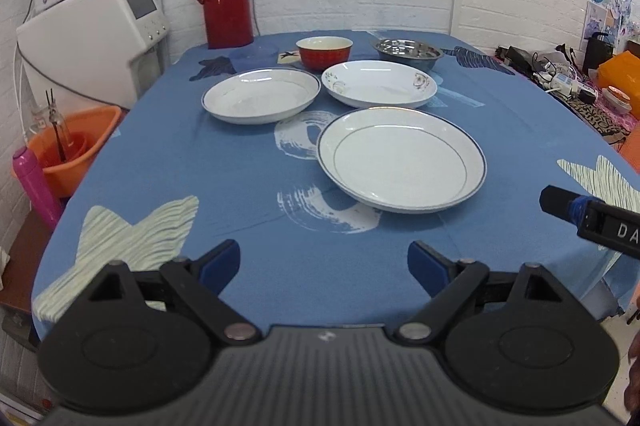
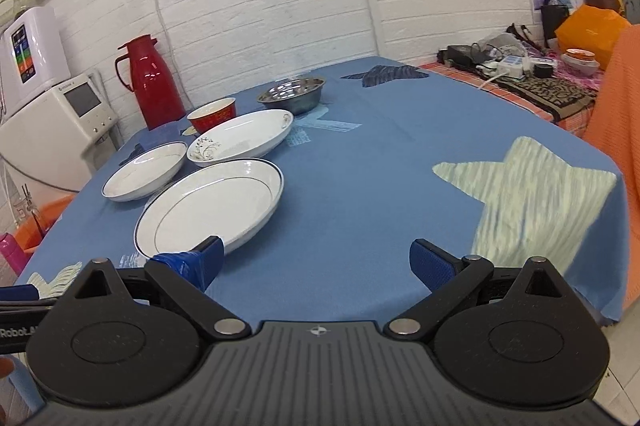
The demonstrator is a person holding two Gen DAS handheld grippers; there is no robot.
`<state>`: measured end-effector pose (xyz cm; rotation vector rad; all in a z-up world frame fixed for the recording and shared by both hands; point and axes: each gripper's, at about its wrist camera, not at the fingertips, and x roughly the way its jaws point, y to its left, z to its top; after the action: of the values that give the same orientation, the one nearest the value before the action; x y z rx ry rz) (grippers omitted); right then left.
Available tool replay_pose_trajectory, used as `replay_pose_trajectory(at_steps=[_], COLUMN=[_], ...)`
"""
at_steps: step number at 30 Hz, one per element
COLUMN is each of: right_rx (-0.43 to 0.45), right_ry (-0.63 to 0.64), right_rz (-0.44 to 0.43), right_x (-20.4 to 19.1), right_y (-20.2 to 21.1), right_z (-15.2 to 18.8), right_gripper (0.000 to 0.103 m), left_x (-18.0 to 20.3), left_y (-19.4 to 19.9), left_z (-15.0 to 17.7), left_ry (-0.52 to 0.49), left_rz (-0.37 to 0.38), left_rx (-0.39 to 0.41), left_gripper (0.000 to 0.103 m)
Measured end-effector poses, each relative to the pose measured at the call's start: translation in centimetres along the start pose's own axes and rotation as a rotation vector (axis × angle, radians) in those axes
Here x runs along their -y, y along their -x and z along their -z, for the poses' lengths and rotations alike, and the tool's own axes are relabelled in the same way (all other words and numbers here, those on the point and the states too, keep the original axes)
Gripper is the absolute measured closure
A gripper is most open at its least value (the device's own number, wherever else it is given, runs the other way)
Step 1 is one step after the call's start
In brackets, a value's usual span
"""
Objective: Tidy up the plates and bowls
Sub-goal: 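Grasp the rim of the large gold-rimmed white plate with both grippers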
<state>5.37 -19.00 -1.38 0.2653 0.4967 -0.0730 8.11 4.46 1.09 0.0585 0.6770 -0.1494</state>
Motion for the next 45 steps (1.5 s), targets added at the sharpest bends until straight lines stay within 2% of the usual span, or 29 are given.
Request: replay_pose_trajectory(at_steps=[3, 5, 7, 11, 14, 17, 18, 20, 25, 29, 32, 34, 35, 36, 37, 38, 39, 41, 45], right_rx=[-0.059, -0.13, -0.19, -0.289, -0.324, -0.347, -0.355, -0.383, -0.369, -0.304, -0.341, -0.36, -0.36, -0.351, -0.337, -0.337, -0.335, -0.336, -0.315], right_ry=[0.074, 0.136, 0.153, 0.242, 0.266, 0.306, 0.32, 0.331, 0.319, 0.355, 0.365, 0.379, 0.392, 0.412, 0.419, 0.41, 0.401, 0.372, 0.367], right_rz=[-0.048, -0.083, -0.102, -0.085, -0.084, -0.072, -0.063, -0.061, -0.114, -0.174, -0.174, -0.184, -0.226, -0.254, -0.267, -0.249, -0.244, -0.226, -0.237], right_x=[-0.9, -1.6, -2.1, -3.3, -3.6, -4.2, -4.4, -4.6, -4.1, -3.5, -3.8, -4.2, -4.3, -4.6, -4.8, -4.9, -4.8, -4.8, -6.8], right_y=[-3.2, -6.1, -8.8, -13.2, -14.7, -15.7, -16.2, -16.8, -16.9, -16.4, -16.8, -17.0, -16.8, -16.6, -16.3, -16.3, -16.4, -16.2, -14.8], right_z=[-2.8, -4.6, -5.7, -6.1, -6.1, -5.9, -5.9, -5.5, -5.3, -4.6, -5.2, -5.5, -5.4, -5.3, -5.2, -5.4, -5.4, -5.4, -4.8], right_gripper=[0.016, 0.016, 0.016, 0.016, 0.016, 0.016, 0.016, 0.016, 0.013, 0.013, 0.014, 0.019, 0.024, 0.043, 0.05, 0.055, 0.058, 0.062, 0.062], left_x=[-2.7, -4.0, -4.6, -4.2, -3.4, -3.2, -3.1, -3.1, -2.5, -1.7, -0.9, -0.8, -0.9, -0.9, -1.2, -1.5, -1.8, -2.6, -4.7], left_y=[-1.9, -3.8, -6.0, -9.8, -11.7, -13.8, -14.4, -15.7, -16.1, -16.4, -16.5, -16.4, -16.3, -16.2, -16.2, -16.2, -16.2, -16.2, -14.9], left_z=[-2.5, -4.1, -5.6, -7.0, -7.6, -7.9, -8.0, -7.9, -8.0, -8.1, -8.0, -8.1, -8.1, -8.1, -8.2, -8.2, -8.2, -8.2, -8.0], left_ry=[0.004, 0.004, 0.01, -0.025, -0.052, -0.045, -0.042, -0.031, -0.055, -0.082, -0.107, -0.101, -0.099, -0.094, -0.078, -0.065, -0.05, -0.014, 0.034], left_rz=[0.083, 0.132, 0.153, 0.174, 0.21, 0.254, 0.259, 0.268, 0.277, 0.269, 0.254, 0.259, 0.258, 0.259, 0.251, 0.254, 0.253, 0.263, 0.221], left_rx=[-0.056, -0.094, -0.124, -0.149, -0.148, -0.197, -0.213, -0.257, -0.242, -0.235, -0.228, -0.227, -0.216, -0.212, -0.213, -0.21, -0.207, -0.214, -0.208], left_gripper=[0.013, 0.013, 0.013, 0.014, 0.015, 0.02, 0.031, 0.037, 0.037, 0.036, 0.033, 0.038, 0.05, 0.056, 0.059, 0.069, 0.079, 0.086, 0.086])
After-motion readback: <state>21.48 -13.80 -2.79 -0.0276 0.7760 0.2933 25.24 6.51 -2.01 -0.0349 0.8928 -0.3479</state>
